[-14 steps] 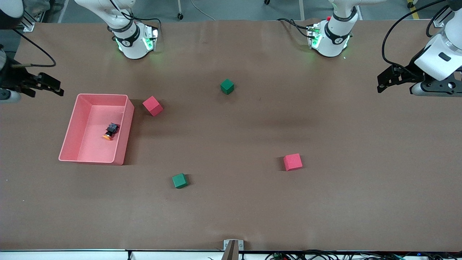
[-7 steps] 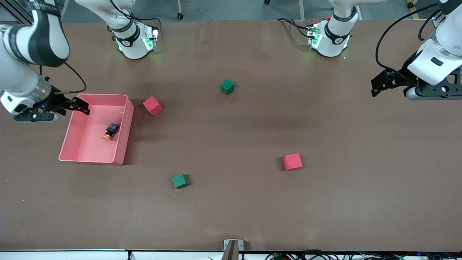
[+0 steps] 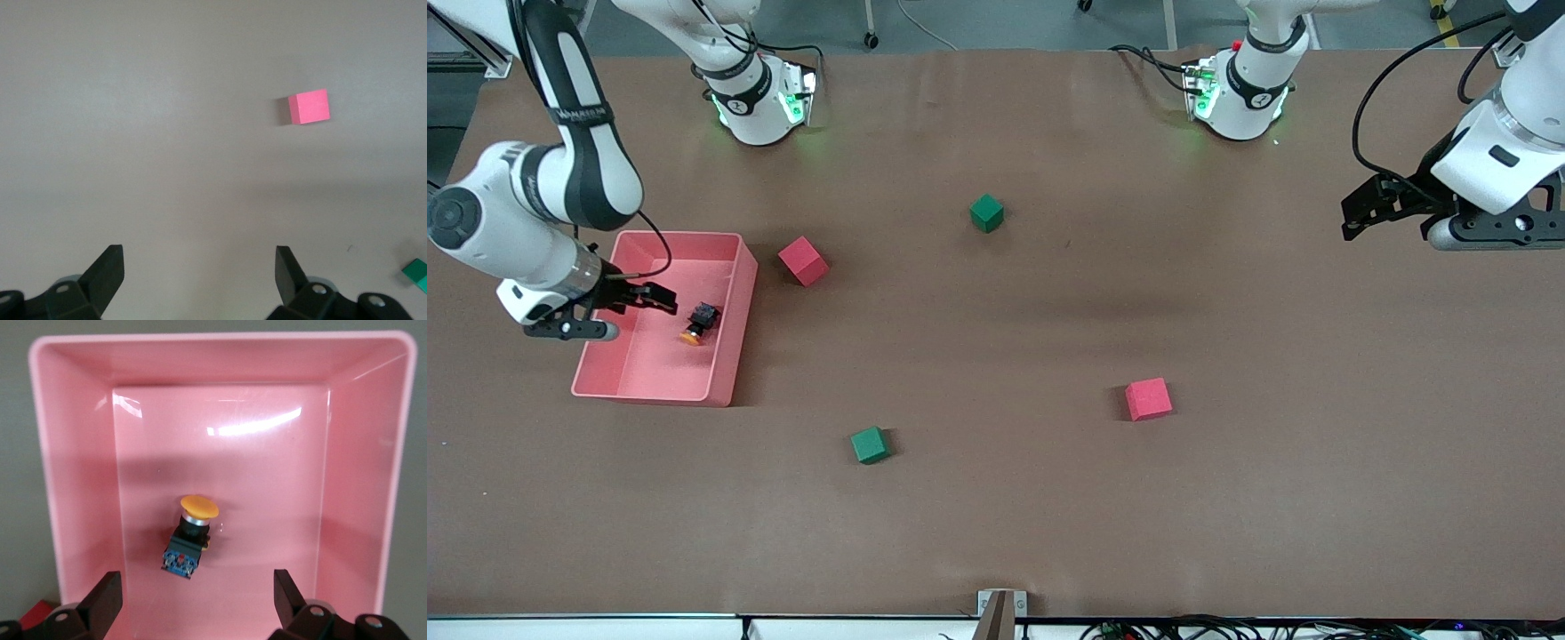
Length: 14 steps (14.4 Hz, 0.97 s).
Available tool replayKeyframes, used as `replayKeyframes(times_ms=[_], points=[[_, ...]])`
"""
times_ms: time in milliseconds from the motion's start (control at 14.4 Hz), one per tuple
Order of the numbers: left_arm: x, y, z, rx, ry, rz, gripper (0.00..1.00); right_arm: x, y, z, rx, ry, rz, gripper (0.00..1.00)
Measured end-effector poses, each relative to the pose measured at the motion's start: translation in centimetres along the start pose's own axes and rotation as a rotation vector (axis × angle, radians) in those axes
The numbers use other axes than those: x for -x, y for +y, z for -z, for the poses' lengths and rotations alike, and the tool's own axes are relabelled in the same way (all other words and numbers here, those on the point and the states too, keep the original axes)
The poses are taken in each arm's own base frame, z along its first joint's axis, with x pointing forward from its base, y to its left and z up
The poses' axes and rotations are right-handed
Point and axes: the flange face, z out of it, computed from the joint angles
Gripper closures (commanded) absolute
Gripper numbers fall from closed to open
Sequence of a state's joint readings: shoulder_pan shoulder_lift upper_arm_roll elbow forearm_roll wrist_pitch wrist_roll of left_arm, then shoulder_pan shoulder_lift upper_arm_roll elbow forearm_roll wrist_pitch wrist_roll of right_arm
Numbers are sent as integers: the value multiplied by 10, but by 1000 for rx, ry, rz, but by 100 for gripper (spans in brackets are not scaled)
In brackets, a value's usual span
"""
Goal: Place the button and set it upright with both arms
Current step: 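Lower the right gripper into the tray and grasp the yellow button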
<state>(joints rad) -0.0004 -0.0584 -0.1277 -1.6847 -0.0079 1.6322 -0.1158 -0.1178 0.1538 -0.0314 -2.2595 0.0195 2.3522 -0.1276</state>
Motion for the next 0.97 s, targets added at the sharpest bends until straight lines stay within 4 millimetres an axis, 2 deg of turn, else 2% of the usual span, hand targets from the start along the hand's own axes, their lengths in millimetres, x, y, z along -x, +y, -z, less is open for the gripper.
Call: replayKeyframes(times_ms=[208, 624, 763, 902, 971], points=[[-1, -2, -2, 0, -5, -37, 0, -5, 1, -33, 3, -6, 0, 0], [-2, -9, -3, 1, -6, -43, 0, -8, 3, -85, 7, -14, 0, 1], [-2, -10, -3, 1, -6, -42, 0, -8, 3, -101, 7, -21, 0, 7], [-2, -10, -3, 1, -7, -42, 0, -7, 3, -112, 9, -21, 0, 20], [-2, -10, -3, 1, -7, -42, 0, -7, 3, -116, 9, -23, 0, 30]])
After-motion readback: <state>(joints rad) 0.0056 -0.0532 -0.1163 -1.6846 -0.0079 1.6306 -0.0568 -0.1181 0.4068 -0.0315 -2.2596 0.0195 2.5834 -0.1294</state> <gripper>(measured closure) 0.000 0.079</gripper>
